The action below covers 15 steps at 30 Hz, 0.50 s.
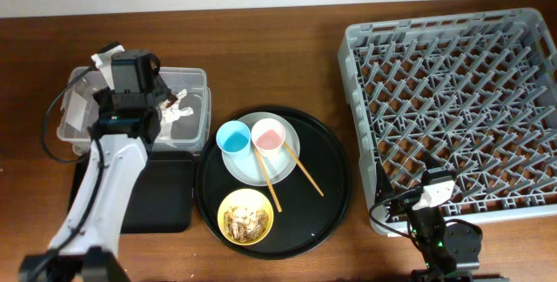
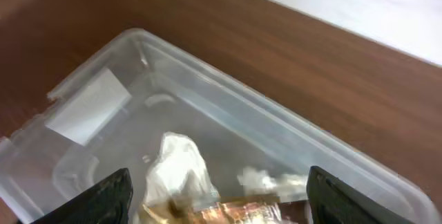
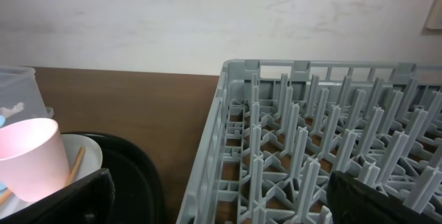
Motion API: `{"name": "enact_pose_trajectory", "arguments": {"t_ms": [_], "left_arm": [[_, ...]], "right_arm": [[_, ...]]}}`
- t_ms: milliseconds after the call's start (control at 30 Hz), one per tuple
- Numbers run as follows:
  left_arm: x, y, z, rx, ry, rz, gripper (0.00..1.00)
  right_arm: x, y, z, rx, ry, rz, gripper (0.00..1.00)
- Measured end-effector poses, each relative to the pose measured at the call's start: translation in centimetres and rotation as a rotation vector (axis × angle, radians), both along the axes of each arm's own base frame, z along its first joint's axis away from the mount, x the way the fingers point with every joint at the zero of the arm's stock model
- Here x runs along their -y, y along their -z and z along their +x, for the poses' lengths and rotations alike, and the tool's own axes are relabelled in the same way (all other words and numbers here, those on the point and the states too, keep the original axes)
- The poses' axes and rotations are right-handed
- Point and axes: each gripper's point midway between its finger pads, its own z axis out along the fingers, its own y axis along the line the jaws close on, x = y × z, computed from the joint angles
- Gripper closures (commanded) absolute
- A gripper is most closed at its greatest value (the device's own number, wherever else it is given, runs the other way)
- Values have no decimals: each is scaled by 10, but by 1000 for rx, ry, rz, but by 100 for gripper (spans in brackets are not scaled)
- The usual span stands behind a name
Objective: Sort waste into correct bins and load items into the dishwasher rack
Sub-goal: 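Carry the wrapper with the left gripper and drop it into the clear bin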
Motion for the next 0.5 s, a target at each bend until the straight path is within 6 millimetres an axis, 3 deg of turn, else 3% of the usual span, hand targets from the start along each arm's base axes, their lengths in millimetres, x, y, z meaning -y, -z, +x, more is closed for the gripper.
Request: {"name": "enact_pose_trajectory", "arguments": {"t_ms": [133, 167, 233, 333, 500], "left_arm": [[36, -18, -26, -22, 153, -120, 34], [60, -29, -43, -34, 247, -184, 35], [88, -35, -66, -76, 348, -247, 37], [124, -17, -111, -244, 462, -317, 48], [176, 28, -181, -538, 644, -337, 61]], "right_arm": [[0, 0, 0, 0, 0, 0, 1], [0, 0, 0, 0, 0, -1, 1], [0, 0, 0, -1, 0, -1, 1], [0, 0, 0, 0, 0, -1, 1], [0, 0, 0, 0, 0, 0, 2]]}}
